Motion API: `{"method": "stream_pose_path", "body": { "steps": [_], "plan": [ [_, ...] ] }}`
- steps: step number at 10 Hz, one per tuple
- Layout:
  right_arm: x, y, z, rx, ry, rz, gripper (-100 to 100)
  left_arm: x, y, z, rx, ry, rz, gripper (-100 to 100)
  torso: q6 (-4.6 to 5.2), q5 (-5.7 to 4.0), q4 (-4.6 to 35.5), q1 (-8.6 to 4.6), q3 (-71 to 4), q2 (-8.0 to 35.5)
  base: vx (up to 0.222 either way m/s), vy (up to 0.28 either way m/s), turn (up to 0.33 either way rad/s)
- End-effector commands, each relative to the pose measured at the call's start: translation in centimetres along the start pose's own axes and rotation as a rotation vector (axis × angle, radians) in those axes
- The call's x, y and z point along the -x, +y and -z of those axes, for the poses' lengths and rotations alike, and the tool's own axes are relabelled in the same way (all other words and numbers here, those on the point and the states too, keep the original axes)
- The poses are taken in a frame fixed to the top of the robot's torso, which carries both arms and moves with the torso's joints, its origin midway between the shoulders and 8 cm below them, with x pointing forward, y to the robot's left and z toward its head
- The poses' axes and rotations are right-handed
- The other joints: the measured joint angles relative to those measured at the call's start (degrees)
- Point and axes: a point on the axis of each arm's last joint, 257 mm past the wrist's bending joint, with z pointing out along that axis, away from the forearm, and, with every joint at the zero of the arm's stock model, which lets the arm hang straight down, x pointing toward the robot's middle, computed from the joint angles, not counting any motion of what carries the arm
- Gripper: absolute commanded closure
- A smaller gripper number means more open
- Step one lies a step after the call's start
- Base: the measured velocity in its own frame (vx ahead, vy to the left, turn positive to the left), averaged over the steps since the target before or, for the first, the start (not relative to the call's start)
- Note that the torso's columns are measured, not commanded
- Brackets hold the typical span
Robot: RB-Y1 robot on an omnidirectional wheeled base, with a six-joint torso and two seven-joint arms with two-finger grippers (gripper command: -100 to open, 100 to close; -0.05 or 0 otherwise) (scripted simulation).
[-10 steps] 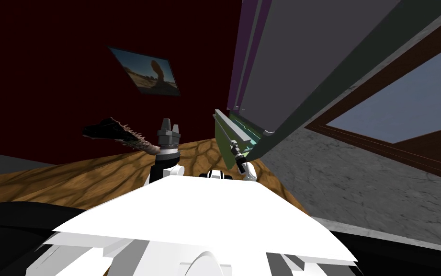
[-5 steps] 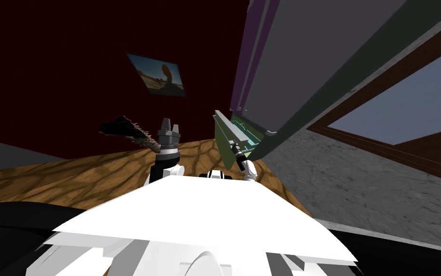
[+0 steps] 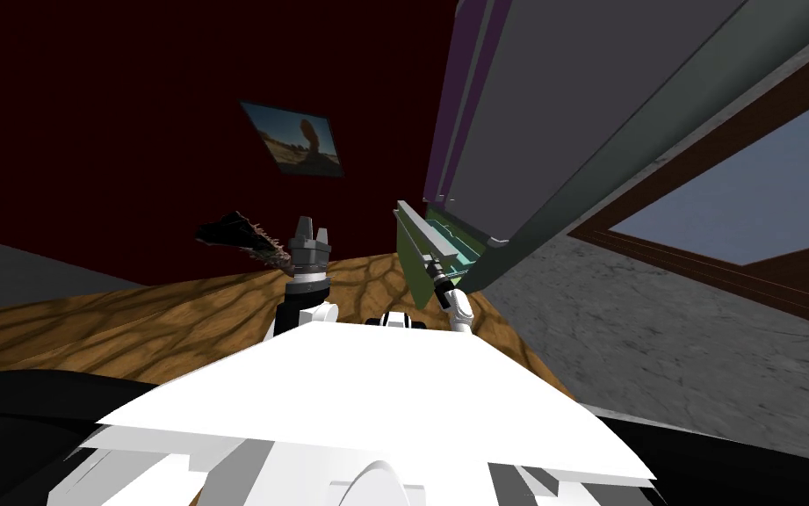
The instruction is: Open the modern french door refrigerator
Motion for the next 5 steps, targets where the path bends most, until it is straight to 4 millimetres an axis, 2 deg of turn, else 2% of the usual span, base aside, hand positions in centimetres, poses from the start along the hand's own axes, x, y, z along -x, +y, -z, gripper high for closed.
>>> {"method": "stream_pose_path", "body": {
  "steps": [1,5],
  "plan": [
    [-0.4,-1.3,-0.7,-0.011,0.013,-0.003,-100,0.0,0.0,0.0,0.000,0.000,0.000,0,-0.08,0.01,0.1,0.00,0.0,0.0,-0.042,-0.013,0.048],
    [-1.5,-3.4,-1.9,-0.029,0.044,-0.002,-100,0.0,0.0,0.0,0.000,0.000,0.000,0,-0.04,0.15,0.5,0.15,0.2,0.4,-0.048,-0.007,0.057]
  ]
}}
